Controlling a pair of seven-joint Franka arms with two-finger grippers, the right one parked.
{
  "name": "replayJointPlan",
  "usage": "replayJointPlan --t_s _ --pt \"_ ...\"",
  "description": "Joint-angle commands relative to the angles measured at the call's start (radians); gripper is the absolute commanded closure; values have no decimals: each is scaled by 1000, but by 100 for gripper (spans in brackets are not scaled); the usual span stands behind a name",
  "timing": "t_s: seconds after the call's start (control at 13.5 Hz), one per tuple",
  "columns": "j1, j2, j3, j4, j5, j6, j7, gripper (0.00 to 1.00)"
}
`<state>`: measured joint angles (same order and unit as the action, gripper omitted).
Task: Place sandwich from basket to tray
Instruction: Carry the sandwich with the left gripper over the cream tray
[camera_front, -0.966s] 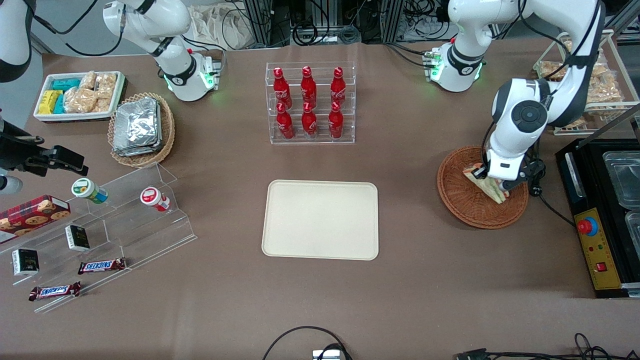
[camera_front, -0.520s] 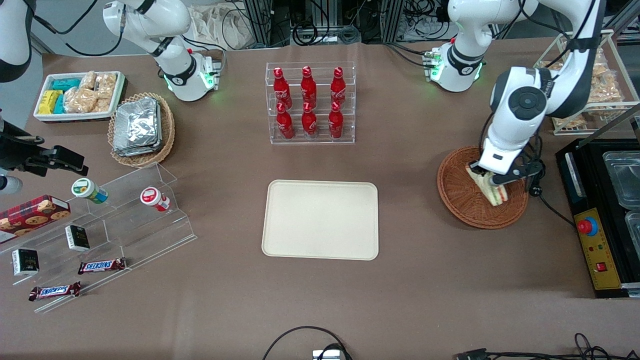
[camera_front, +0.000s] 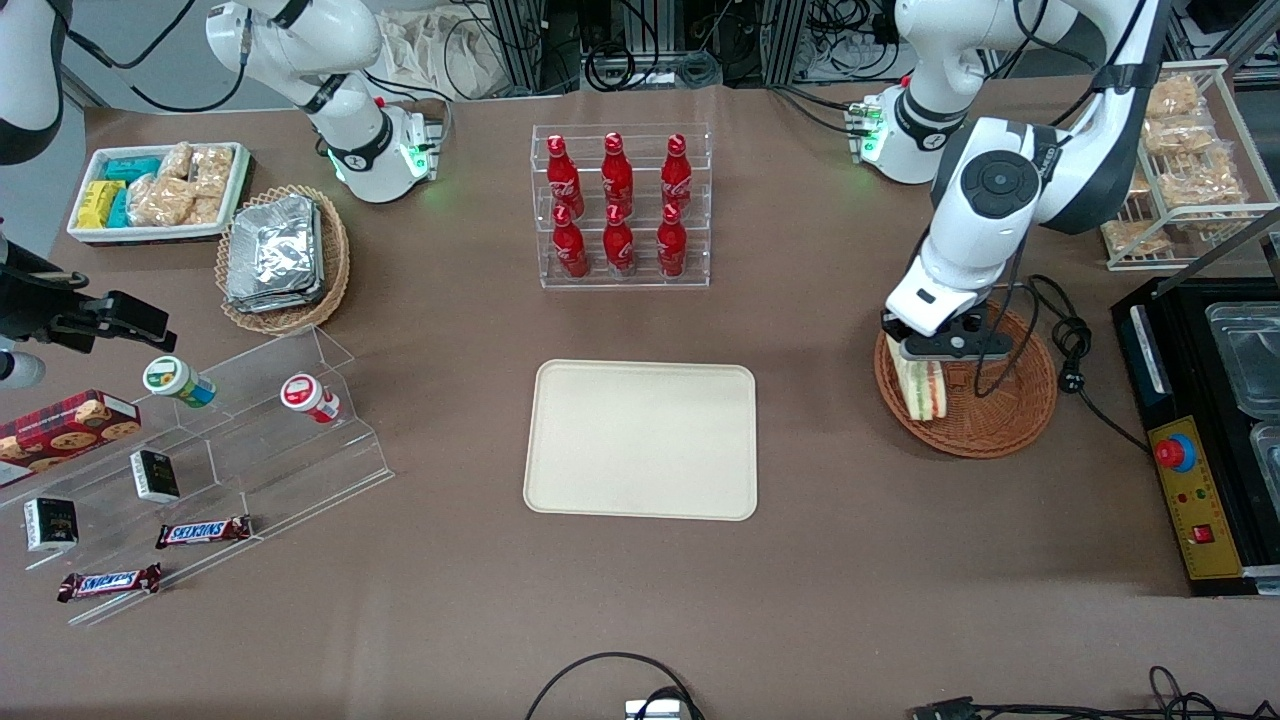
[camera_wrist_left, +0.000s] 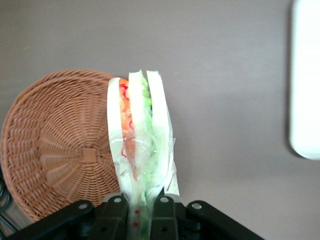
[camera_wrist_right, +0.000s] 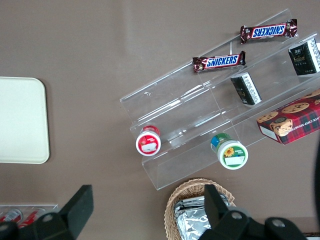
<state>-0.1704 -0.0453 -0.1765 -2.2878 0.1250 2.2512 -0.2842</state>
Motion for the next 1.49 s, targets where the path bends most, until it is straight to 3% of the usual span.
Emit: replayJointPlan --t_s 0.0,0.37,0.97,1.41 --pt "-92 103 11 207 -42 -157 69 91" --pt "-204 263 11 394 -44 -183 47 91" --pt "-324 594 12 700 -21 -171 -141 91" --pt "-351 720 14 766 -19 -102 -176 89"
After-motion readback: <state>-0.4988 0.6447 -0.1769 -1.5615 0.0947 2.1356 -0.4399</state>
